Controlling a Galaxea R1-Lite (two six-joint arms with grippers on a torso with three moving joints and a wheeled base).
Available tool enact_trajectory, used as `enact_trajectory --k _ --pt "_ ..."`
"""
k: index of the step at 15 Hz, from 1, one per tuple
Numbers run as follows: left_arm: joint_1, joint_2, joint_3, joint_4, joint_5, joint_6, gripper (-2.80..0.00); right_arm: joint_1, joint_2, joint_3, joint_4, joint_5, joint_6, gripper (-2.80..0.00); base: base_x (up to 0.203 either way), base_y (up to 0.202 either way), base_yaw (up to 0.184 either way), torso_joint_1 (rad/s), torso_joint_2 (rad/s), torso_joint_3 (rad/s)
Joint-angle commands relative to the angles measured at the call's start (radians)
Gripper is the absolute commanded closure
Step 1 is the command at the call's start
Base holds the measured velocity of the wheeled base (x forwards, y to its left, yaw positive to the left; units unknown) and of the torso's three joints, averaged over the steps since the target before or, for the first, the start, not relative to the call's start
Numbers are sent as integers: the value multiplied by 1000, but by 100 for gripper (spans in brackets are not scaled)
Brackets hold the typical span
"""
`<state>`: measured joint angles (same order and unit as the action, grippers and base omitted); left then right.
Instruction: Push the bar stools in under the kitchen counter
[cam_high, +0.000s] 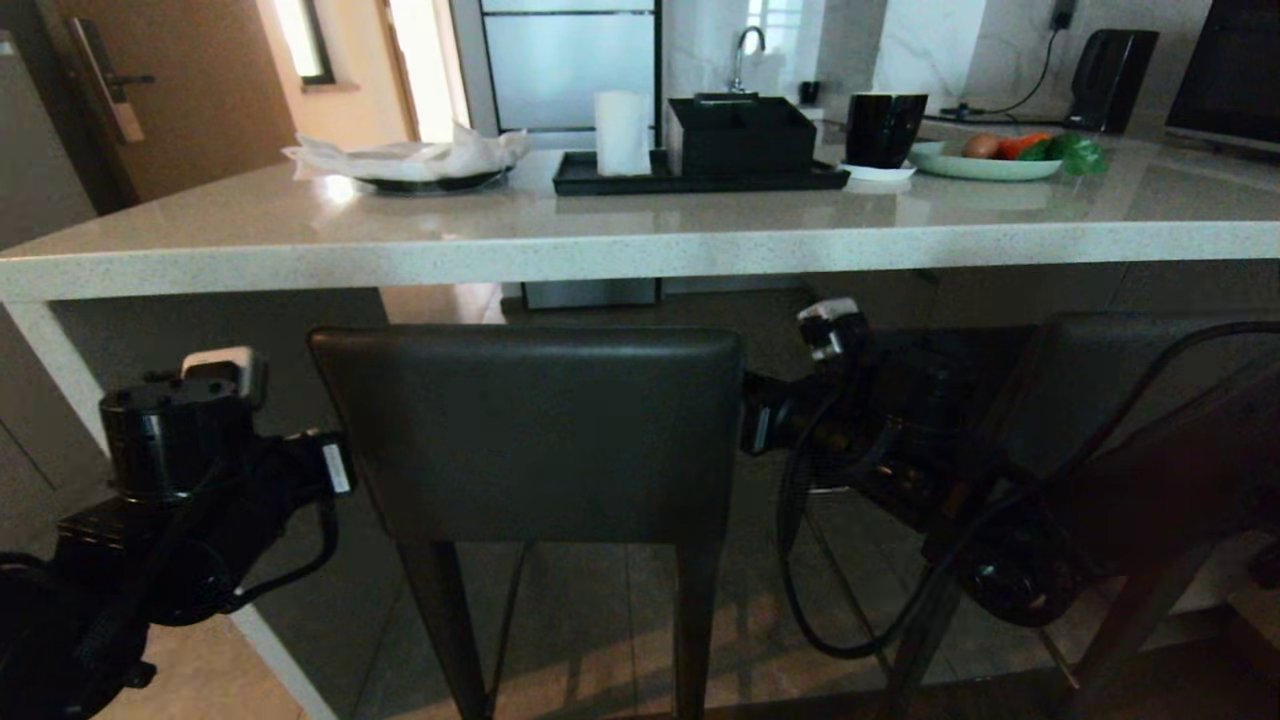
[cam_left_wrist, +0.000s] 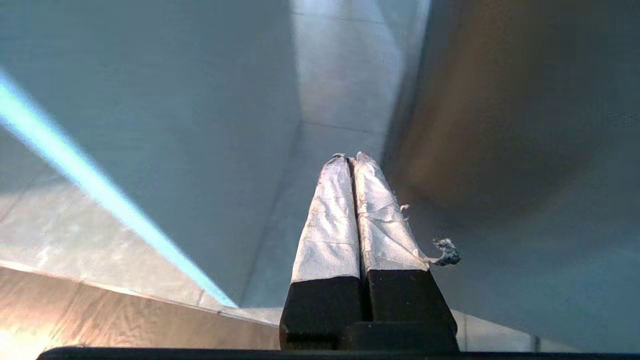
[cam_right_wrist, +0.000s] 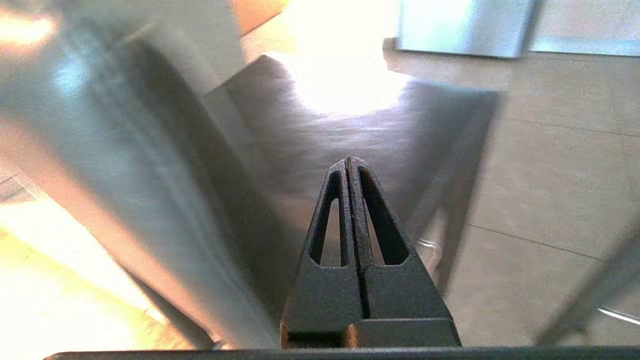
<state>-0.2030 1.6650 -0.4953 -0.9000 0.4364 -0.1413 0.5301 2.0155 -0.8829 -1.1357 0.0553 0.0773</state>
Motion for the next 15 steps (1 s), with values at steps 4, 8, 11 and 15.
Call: enact_trajectory --k 4,8,11,15 --pt "15 -159 112 -5 -34 -2 0 -28 -179 179 18 -27 -20 0 0 0 0 0 0 0" --pt "-2 -453 240 12 -254 -3 0 -36 -418 333 115 -180 -41 0 0 0 0 0 0 0" --pt "-7 -707 277 159 -338 -1 0 -74 -715 403 345 -276 -50 0 0 0 0 0 0 0" --pt "6 -1041 247 505 -370 2 0 -214 -1123 490 610 -310 -65 0 0 0 0 0 0 0"
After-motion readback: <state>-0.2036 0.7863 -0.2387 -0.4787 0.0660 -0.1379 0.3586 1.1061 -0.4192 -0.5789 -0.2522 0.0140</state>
